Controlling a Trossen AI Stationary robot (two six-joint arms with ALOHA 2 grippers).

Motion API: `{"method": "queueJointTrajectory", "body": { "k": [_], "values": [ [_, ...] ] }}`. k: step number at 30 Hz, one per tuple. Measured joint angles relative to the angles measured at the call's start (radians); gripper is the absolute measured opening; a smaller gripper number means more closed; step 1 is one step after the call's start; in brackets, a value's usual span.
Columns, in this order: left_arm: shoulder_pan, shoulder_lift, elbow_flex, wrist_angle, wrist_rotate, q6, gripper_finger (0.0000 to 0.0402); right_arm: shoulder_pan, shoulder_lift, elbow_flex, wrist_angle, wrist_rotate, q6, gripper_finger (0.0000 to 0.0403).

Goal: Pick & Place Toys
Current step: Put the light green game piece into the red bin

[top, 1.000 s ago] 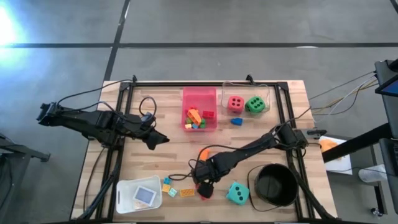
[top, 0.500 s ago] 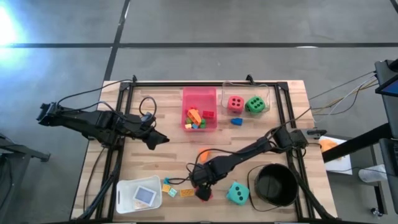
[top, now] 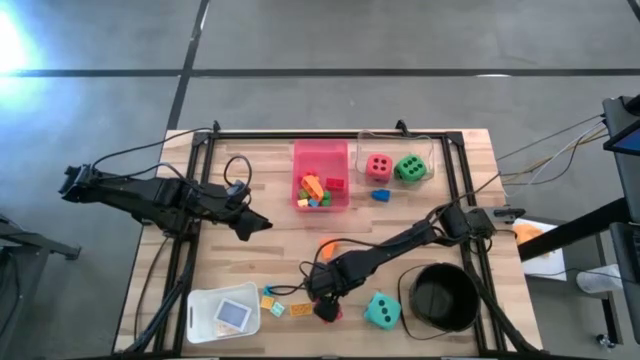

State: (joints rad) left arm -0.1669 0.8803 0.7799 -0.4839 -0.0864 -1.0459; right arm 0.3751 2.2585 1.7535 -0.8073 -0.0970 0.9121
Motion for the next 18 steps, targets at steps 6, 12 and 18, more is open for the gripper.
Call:
{"method": "queueJointTrajectory", "body": {
  "k": [6,12,18],
  "values": [
    [0.0,0.0,0.0,0.0,0.0,0.0,0.0181,0.008,0.0,-0.004,0.001,0.027,0.017,0.0289],
    [0.0,0.0,0.0,0.0,0.0,0.0,0.0181,0.009,0.0,-0.006,0.002,0.051,0.007,0.0289],
    [0.0,0.0,0.0,0.0,0.0,0.0,0.0181,0.009,0.001,-0.006,0.002,0.063,-0.002,0.0289]
  ]
}}
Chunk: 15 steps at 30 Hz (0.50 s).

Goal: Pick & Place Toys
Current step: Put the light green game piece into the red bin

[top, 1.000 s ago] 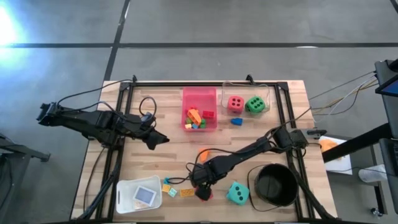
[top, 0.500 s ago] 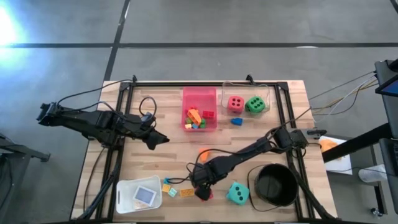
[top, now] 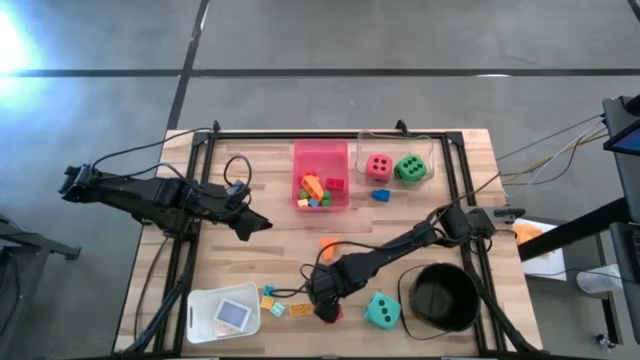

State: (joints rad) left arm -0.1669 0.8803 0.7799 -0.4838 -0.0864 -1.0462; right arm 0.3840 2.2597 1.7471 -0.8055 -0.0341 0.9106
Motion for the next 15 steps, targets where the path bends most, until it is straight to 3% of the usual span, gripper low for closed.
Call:
{"method": "queueJointTrajectory", "body": {
  "k": [6,15],
  "values": [
    [0.0,0.0,0.0,0.0,0.0,0.0,0.0181,-0.002,0.0,0.0,-0.001,0.011,0.045,0.0277],
    [0.0,0.0,0.0,0.0,0.0,0.0,0.0181,-0.003,0.001,-0.002,-0.011,0.038,0.082,0.0168]
  ]
}}
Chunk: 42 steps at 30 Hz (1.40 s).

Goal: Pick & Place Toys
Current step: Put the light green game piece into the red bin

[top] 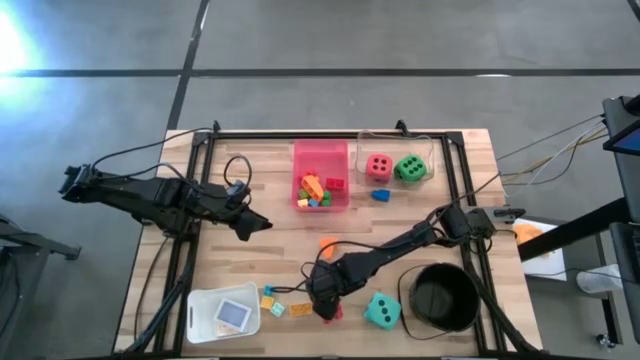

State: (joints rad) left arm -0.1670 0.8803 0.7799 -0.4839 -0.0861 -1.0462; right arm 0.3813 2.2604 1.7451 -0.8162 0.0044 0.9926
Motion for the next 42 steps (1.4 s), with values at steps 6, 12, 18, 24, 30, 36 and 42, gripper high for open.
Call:
{"method": "queueJointTrajectory", "body": {
  "k": [6,12,18,24,30,36,42],
  "values": [
    [0.0,0.0,0.0,0.0,0.0,0.0,0.0181,-0.001,0.0,0.0,0.012,0.003,-0.004,0.0135],
    [0.0,0.0,0.0,0.0,0.0,0.0,0.0181,-0.001,0.0,0.0,0.008,0.002,0.014,0.0158],
    [0.0,0.0,0.0,0.0,0.0,0.0,0.0181,0.0,0.0,0.0,0.008,0.0,0.002,0.0151],
    [0.0,0.0,0.0,0.0,0.0,0.0,0.0181,0.0,0.0,0.0,0.008,0.0,0.007,0.0148],
    [0.0,0.0,0.0,0.0,0.0,0.0,0.0181,0.0,0.0,0.0,0.004,0.0,0.011,0.0137],
    [0.0,0.0,0.0,0.0,0.0,0.0,0.0181,0.0,0.0,0.0,-0.001,-0.001,0.01,0.013],
    [0.0,0.0,0.0,0.0,0.0,0.0,0.0181,0.0,0.0,0.004,-0.043,-0.008,0.002,0.013]
  ]
}}
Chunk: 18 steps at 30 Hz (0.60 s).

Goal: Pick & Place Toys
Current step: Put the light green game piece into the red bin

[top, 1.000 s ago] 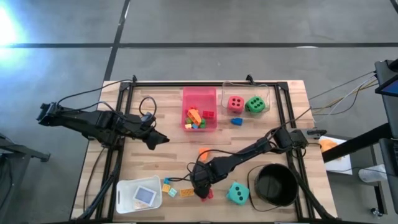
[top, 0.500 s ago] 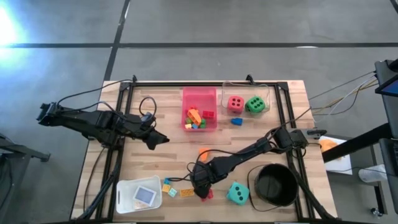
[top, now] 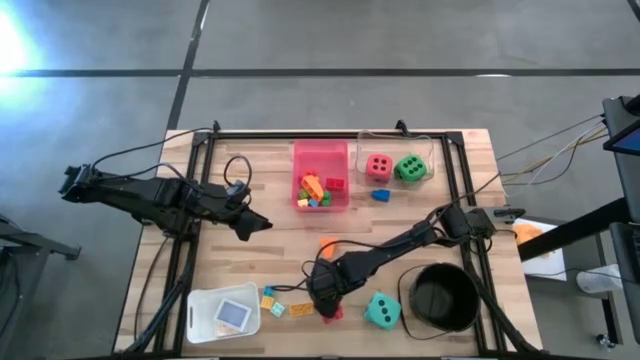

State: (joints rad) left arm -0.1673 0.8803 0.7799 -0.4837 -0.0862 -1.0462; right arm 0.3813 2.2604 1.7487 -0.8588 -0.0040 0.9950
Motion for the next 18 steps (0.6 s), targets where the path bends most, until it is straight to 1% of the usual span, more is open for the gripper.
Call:
{"method": "queueJointTrajectory", "body": {
  "k": [9,18],
  "values": [
    [0.0,0.0,0.0,0.0,0.0,0.0,0.0181,-0.002,-0.011,0.061,-0.07,-0.049,-0.053,0.013],
    [0.0,0.0,0.0,0.0,0.0,0.0,0.0181,-0.02,-0.013,0.203,-0.232,-0.067,-0.136,0.013]
  ]
}}
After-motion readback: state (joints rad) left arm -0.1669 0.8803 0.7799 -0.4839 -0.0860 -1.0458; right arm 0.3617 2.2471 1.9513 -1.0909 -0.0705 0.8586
